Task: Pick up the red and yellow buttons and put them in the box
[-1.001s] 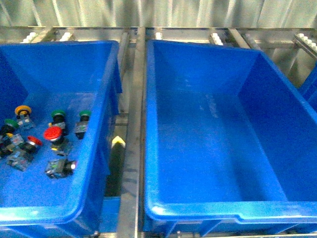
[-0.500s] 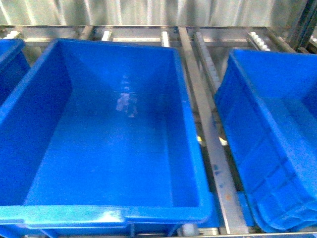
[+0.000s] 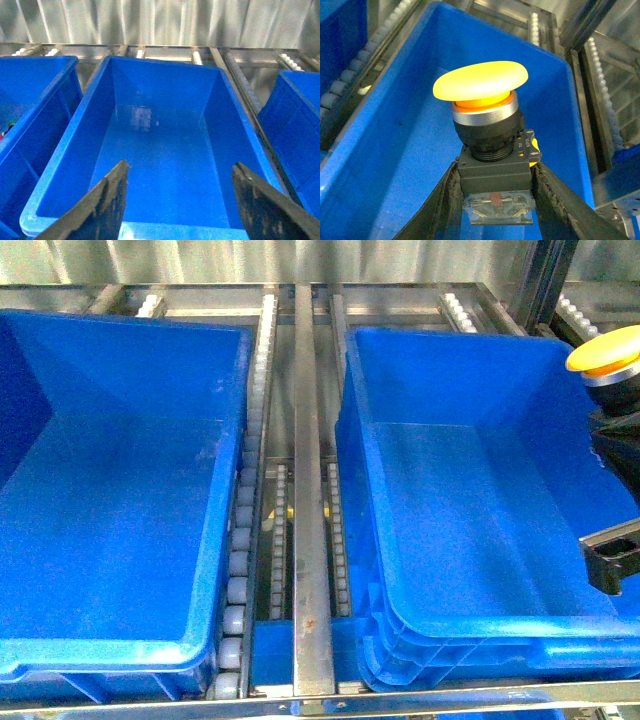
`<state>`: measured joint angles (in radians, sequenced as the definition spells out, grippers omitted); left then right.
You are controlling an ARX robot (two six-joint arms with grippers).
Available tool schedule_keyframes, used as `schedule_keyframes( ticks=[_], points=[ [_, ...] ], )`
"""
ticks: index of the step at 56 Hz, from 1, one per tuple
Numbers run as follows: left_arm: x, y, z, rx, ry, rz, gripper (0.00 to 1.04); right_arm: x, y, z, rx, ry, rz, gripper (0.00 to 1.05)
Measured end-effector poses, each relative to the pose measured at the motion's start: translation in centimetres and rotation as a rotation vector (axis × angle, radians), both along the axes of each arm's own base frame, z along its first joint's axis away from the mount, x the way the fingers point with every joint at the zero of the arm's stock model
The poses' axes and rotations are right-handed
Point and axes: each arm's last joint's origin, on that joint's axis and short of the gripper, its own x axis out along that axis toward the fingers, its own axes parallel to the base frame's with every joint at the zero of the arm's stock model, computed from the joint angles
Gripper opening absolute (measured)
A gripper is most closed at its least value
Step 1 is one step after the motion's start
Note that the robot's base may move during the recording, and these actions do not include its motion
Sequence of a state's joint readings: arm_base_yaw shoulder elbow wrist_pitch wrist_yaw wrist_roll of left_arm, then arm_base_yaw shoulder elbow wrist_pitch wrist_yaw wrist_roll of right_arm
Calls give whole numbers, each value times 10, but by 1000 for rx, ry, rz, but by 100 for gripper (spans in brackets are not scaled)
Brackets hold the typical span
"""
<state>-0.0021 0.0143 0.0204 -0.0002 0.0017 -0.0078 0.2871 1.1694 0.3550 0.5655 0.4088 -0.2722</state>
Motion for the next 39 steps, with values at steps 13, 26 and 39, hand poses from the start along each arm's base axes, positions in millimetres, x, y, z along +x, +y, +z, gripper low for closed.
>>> schedule_keyframes(
  ticks=[13,26,39],
  points=[
    [0,0,0,2,0,2,96,6,2,-2,21,2,6,32],
    [0,0,0,4,0,2,81,9,3,-2,22,7,5,32],
    [0,0,0,4,0,2,42,8,1,0,30,-4,-1,32]
  ],
)
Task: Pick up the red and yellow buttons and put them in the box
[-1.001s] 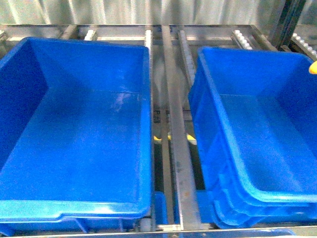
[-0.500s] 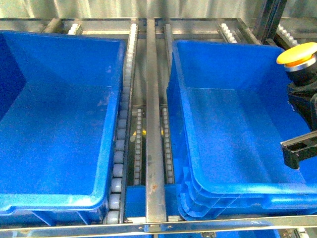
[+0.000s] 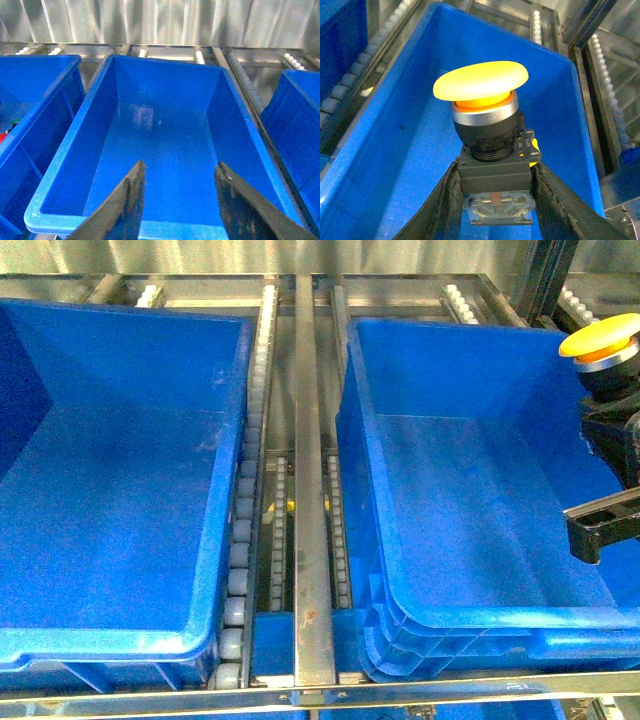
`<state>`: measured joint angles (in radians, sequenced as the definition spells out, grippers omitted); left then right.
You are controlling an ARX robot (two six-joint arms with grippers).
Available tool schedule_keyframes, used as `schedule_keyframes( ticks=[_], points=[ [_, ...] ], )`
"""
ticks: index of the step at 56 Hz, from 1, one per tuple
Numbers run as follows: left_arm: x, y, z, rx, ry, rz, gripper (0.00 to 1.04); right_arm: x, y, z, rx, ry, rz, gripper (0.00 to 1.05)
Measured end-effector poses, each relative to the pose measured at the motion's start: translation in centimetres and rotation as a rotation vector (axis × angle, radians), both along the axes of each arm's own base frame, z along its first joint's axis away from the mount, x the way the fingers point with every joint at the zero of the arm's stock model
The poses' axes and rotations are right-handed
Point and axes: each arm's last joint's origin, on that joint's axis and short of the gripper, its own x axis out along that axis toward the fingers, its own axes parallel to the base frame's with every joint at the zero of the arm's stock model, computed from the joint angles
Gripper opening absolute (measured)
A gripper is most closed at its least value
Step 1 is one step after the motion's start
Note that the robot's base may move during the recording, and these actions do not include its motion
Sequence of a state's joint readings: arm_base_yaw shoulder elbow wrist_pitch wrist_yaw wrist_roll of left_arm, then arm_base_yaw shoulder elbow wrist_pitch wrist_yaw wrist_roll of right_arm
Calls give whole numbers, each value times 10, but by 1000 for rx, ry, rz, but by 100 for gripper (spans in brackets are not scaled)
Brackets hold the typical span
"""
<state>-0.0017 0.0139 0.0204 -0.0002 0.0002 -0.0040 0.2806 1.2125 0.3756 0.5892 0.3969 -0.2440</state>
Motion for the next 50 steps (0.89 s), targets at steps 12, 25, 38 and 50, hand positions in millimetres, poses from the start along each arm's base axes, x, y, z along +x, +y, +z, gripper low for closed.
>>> schedule_keyframes(
  ticks=[12,25,38,50],
  points=[
    [0,0,0,-1,0,0,41,-8,-5,-4,17,10,-9,32],
    [0,0,0,-1,0,0,82,20,-20,-10,48,38,4,32],
    [0,0,0,0,0,0,97,100,-35,-19,168,88,-56,32],
    [0,0,0,0,0,0,97,161,-48,-46,303,166,-179,32]
  ],
)
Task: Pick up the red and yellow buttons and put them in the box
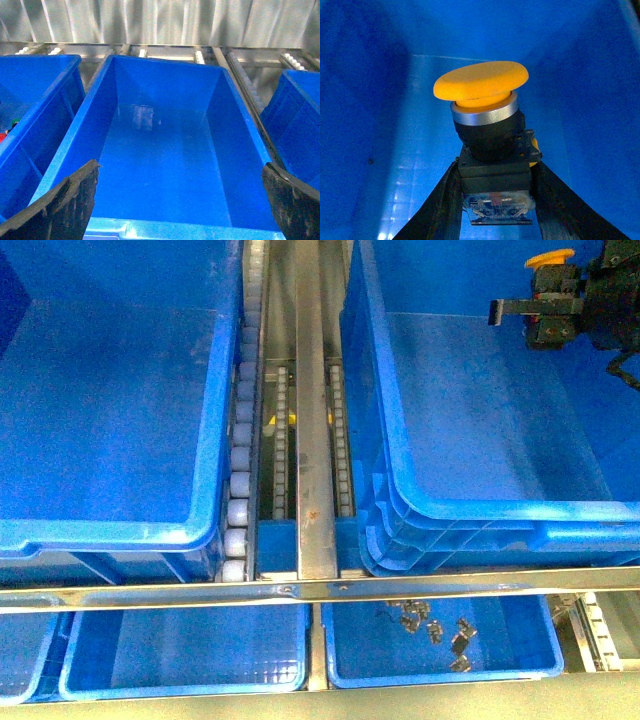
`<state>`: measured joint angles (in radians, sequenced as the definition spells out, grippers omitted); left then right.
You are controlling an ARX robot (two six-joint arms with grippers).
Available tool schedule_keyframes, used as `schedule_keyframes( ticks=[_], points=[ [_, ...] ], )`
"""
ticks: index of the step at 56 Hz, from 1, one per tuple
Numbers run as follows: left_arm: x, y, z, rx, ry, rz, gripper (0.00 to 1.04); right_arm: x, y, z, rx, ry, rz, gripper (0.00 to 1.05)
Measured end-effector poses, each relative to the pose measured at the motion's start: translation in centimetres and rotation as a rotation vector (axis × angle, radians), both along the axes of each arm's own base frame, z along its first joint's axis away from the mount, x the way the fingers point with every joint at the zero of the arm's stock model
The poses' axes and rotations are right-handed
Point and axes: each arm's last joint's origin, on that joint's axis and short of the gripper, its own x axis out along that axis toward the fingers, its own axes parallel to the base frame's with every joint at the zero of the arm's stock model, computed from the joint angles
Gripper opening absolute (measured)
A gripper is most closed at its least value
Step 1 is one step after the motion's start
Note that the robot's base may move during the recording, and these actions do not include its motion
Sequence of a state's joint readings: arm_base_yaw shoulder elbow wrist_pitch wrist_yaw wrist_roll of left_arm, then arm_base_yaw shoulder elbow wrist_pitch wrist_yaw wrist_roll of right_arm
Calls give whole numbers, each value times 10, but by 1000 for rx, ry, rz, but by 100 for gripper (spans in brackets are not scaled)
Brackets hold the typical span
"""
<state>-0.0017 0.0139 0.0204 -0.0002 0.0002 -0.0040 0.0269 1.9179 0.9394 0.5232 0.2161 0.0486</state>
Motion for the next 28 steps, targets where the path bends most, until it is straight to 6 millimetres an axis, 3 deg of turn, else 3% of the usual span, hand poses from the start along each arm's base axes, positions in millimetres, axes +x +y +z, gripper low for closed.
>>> schedule_keyframes(
  ticks=[4,10,20,28],
  points=[
    [0,0,0,0,0,0,97,25,-3,-10,31,15,-35,32],
    [0,0,0,0,0,0,97,46,-3,-14,47,18,-56,32],
    [0,0,0,0,0,0,97,75,-5,-19,78,19,-87,32],
    [0,0,0,0,0,0,97,87,-5,-23,88,22,-95,32]
  ],
)
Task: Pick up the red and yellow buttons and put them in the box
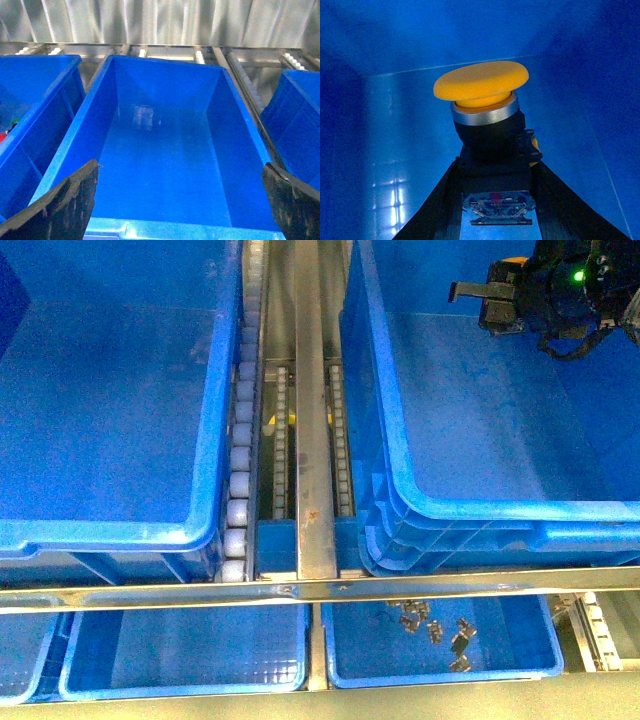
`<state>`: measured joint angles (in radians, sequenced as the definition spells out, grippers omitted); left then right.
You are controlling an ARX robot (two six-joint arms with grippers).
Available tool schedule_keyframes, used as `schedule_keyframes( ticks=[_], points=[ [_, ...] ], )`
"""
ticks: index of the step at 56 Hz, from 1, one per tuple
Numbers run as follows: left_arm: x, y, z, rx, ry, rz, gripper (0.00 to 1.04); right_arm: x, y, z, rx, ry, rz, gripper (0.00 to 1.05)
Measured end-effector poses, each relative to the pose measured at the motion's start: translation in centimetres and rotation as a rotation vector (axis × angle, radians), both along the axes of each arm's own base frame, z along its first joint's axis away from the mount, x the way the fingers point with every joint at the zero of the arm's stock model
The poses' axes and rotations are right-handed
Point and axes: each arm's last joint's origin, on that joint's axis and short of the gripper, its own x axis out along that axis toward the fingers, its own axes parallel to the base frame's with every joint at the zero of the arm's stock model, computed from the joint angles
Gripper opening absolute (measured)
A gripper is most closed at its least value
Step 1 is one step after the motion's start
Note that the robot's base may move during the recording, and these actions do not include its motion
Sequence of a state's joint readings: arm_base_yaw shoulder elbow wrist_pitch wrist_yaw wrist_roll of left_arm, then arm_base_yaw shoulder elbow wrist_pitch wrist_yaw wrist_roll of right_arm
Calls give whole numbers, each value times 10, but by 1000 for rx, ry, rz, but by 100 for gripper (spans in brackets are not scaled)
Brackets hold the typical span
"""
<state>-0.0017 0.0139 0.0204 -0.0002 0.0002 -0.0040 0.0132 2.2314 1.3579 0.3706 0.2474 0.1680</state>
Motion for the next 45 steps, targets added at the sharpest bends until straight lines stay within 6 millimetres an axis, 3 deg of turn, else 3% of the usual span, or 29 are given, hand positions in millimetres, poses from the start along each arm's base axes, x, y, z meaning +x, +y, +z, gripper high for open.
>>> schedule_keyframes(
  ticks=[26,35,45],
  points=[
    [0,0,0,0,0,0,97,18,0,-24,-29,42,1,34],
    [0,0,0,0,0,0,97,19,0,-24,-31,42,13,68],
    [0,0,0,0,0,0,97,16,-4,-24,-48,23,-15,95]
  ],
)
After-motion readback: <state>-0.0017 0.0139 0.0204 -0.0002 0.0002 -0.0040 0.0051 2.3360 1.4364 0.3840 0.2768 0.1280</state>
